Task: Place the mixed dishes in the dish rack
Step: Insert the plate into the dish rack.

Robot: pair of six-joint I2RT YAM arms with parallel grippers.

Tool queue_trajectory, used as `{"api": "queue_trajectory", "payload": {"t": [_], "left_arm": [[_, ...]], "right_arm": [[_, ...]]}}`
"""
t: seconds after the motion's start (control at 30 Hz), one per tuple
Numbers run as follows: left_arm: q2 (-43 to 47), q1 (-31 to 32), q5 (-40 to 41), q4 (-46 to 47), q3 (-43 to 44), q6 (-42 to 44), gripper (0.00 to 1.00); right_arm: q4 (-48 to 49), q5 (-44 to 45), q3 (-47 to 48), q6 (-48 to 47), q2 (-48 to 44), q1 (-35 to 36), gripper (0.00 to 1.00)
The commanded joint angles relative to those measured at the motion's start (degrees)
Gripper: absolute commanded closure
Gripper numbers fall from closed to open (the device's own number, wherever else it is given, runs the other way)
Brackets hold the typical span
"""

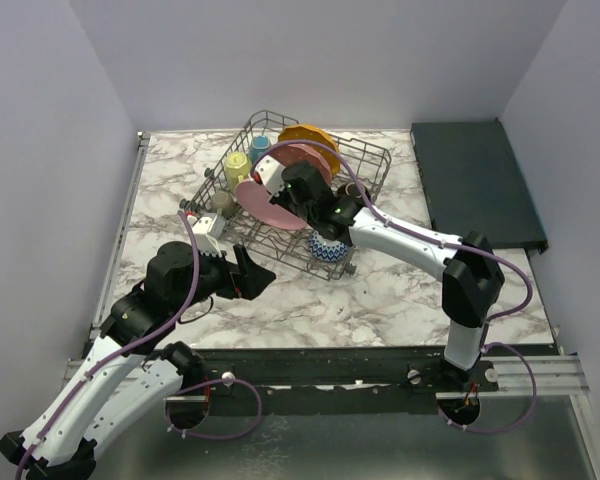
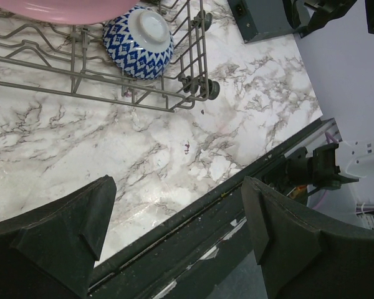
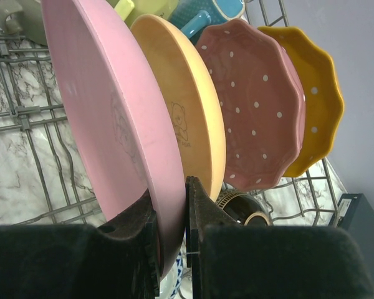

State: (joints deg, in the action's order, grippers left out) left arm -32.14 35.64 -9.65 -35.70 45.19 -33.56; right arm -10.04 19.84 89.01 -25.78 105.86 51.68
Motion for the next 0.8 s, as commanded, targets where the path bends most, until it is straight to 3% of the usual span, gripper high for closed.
{"api": "queue_trajectory", "payload": {"t": [0.0, 0.77], "left_arm": [[0.41, -0.31, -0.46, 1.12, -0.67, 0.60, 0.10], [-0.03, -0.92, -0.90, 1.29, -0.72, 0.69, 0.10]], "right_arm": [[2.69, 0.87, 0.74, -0.39, 1.23, 0.24, 1.00], [1.18, -0.52, -1.93, 3.63, 2.79, 0.17, 1.00]]}}
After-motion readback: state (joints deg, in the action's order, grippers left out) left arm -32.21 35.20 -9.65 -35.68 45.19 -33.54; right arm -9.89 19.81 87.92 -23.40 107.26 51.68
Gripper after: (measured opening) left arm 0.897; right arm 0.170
